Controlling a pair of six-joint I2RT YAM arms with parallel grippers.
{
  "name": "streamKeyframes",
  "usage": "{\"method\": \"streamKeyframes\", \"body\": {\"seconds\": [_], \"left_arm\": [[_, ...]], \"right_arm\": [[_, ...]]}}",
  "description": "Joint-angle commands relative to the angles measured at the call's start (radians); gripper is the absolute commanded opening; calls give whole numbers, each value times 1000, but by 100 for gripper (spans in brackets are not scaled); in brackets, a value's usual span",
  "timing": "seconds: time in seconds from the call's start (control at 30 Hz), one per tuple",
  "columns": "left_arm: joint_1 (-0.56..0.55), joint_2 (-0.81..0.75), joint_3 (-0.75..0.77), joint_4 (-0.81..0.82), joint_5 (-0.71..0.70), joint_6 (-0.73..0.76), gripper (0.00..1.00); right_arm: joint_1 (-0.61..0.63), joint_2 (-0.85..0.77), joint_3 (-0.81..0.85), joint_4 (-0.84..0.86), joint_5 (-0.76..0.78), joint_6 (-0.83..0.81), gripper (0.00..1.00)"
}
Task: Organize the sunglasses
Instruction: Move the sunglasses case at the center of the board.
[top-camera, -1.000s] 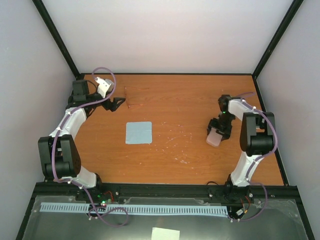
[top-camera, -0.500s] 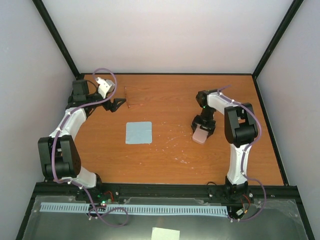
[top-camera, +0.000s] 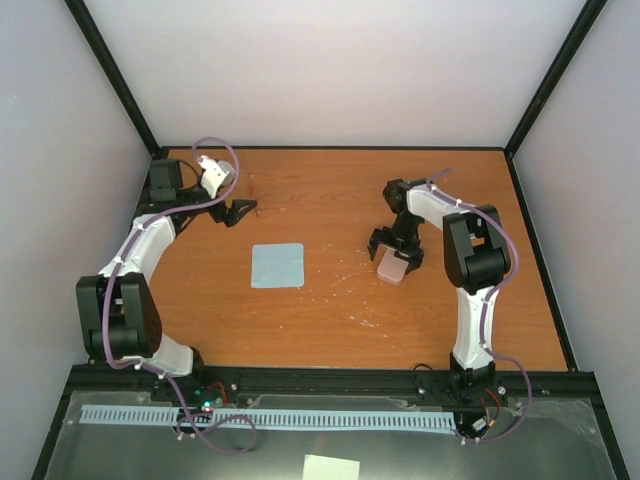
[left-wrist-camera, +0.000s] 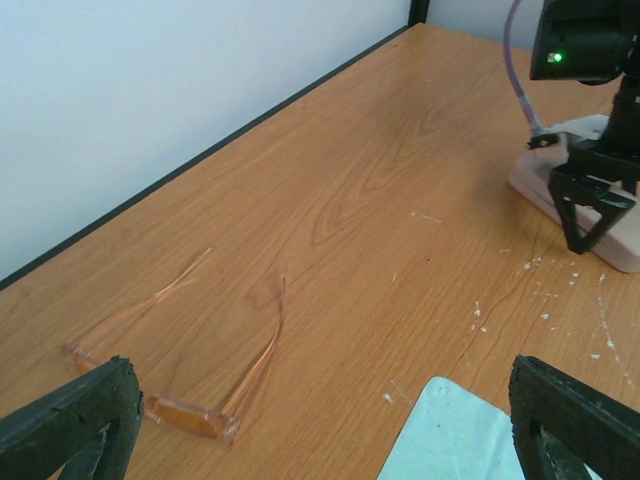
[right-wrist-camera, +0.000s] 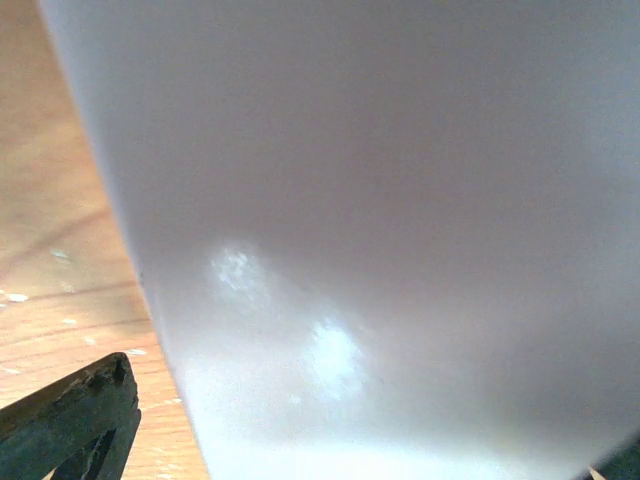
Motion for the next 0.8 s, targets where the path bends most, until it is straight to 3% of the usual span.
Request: {"method": "streamKeyframes", "body": {"seconds": [0.0, 0.17, 0.27, 0.37, 0.6, 0.67, 0.77], "left_arm": [[-68, -8, 106, -74, -13, 54, 99], [-225, 31, 195, -191, -69, 87, 96], [-311, 54, 237, -241, -100, 67, 92], [-383, 70, 253, -273, -136, 48, 89], [-521, 125, 314, -395, -236, 42, 84], [-551, 150, 342, -430, -255, 27, 80], [-572, 176, 370, -450, -275, 4, 71]], "right_arm": [[6, -120, -1, 52, 63, 7, 100], [-62, -341, -121, 81, 106, 50, 100], [-192, -431, -229, 153, 91, 37, 100], [-247, -411, -254, 151, 72, -35, 99], [-248, -305, -210, 163, 85, -150, 97], [-248, -284, -209, 191, 33, -171, 91], [-247, -263, -227, 196, 20, -183, 60]]}}
